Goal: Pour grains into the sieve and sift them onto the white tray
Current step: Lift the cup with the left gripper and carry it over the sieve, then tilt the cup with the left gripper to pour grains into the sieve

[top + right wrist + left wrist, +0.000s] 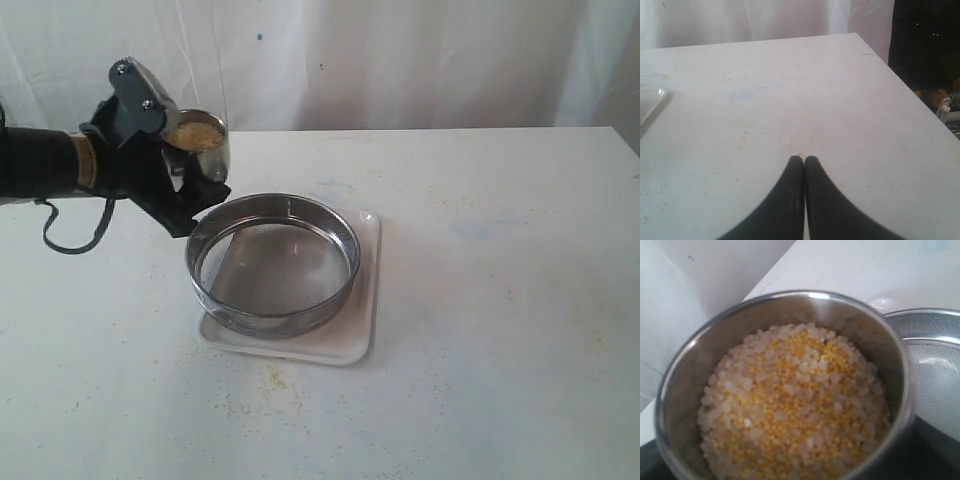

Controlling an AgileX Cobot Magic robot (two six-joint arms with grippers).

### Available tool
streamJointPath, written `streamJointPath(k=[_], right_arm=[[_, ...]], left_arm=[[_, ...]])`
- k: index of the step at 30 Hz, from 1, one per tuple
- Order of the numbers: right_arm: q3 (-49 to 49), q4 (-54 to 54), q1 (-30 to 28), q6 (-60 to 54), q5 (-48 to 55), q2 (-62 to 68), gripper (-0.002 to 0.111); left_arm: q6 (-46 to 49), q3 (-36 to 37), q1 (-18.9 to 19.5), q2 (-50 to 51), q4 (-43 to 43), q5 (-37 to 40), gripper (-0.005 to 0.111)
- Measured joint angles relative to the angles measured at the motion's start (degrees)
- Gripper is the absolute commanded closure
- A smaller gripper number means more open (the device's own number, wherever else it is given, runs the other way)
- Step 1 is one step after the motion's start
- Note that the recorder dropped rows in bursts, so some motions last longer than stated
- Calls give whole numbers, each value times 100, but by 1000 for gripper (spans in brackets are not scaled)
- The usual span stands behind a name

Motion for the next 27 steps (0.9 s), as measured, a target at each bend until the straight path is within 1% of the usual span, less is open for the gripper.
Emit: streamJointPath(k=[3, 7, 13, 17, 27], right_arm=[[0, 0, 0, 0, 0, 0, 108], [0, 0, 0, 0, 0, 0, 108], [0, 0, 0, 0, 0, 0, 108], [0, 0, 0, 0, 0, 0, 108], [0, 0, 0, 0, 0, 0, 108]], left_arm=[[-23, -278, -319, 74, 22, 448, 107], [121, -364, -671, 167, 77, 1114, 107], [1415, -364, -1091, 410, 89, 2092, 107], [1925, -419, -1166, 620, 78, 2133, 107], [2289, -897, -1166, 1039, 90, 2110, 107]])
